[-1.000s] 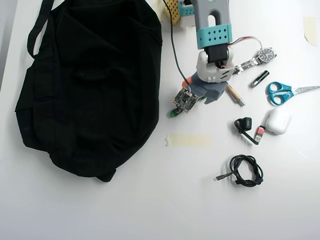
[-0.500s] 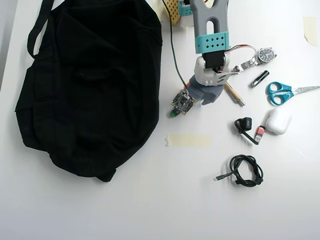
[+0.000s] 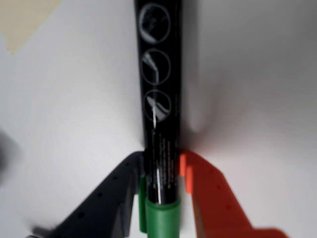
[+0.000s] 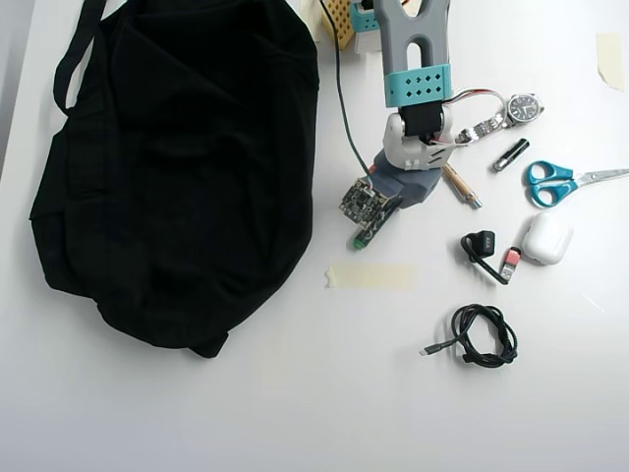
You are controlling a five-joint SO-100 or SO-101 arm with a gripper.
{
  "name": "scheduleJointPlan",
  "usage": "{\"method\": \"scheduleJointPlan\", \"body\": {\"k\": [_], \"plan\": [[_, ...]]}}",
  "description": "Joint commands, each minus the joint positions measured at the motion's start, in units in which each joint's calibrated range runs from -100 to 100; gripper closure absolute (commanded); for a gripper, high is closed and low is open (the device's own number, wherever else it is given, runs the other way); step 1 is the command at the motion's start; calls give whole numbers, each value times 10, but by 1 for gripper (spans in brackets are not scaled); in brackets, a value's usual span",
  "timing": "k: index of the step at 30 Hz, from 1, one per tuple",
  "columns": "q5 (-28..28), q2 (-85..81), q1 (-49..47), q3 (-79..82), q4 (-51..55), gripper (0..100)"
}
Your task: Put the whiteboard marker into the black bag
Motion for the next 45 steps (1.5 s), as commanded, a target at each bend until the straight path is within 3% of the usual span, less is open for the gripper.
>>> {"method": "scheduleJointPlan", "body": {"k": [1, 8, 13, 22, 25, 26, 29, 32, 33, 35, 36, 38, 40, 41, 43, 45], "plan": [[44, -57, 25, -62, 51, 98], [109, -168, 122, -212, 198, 98], [117, -193, 220, -270, 288, 98], [117, -177, 467, -271, 312, 98], [117, -170, 503, -262, 308, 97], [117, -170, 516, -262, 305, 95], [117, -171, 513, -263, 304, 60], [118, -203, 479, -283, 324, 66], [117, -280, 445, -289, 388, 68], [141, -471, 394, -227, 413, 82], [149, -589, 342, -117, 377, 96], [175, -836, 226, 201, 245, 98], [234, -1020, 125, 473, 190, 98], [229, -1136, 120, 619, 183, 98], [228, -1147, 117, 760, 151, 98], [228, -1136, 117, 792, 159, 98]]}}
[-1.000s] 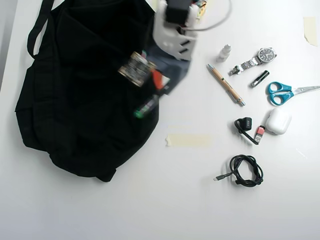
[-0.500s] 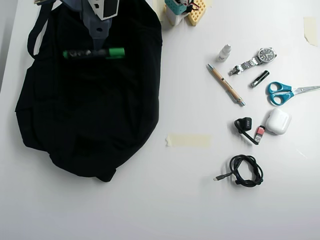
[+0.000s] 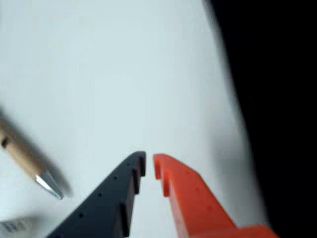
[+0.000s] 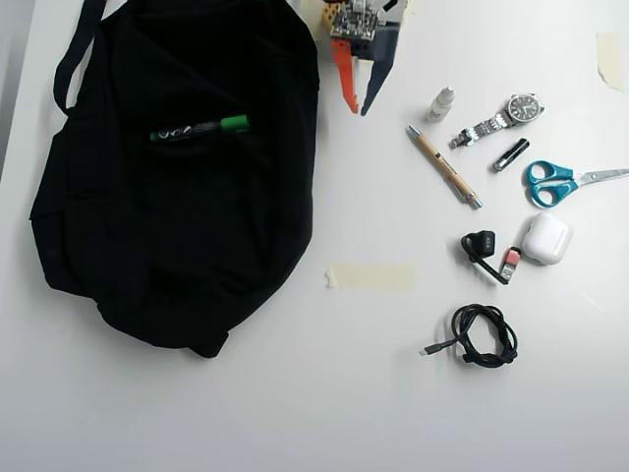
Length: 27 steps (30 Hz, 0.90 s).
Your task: Put the whiteboard marker into the black bag
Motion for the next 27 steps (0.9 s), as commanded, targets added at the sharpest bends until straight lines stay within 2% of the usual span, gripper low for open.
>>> {"method": "scheduleJointPlan", "body": {"k": [1, 9, 14, 27], "plan": [[6, -13, 2, 78, 11, 98], [43, -9, -5, 78, 24, 98], [64, -9, -78, 78, 24, 98], [65, -13, -98, 78, 24, 98]]}}
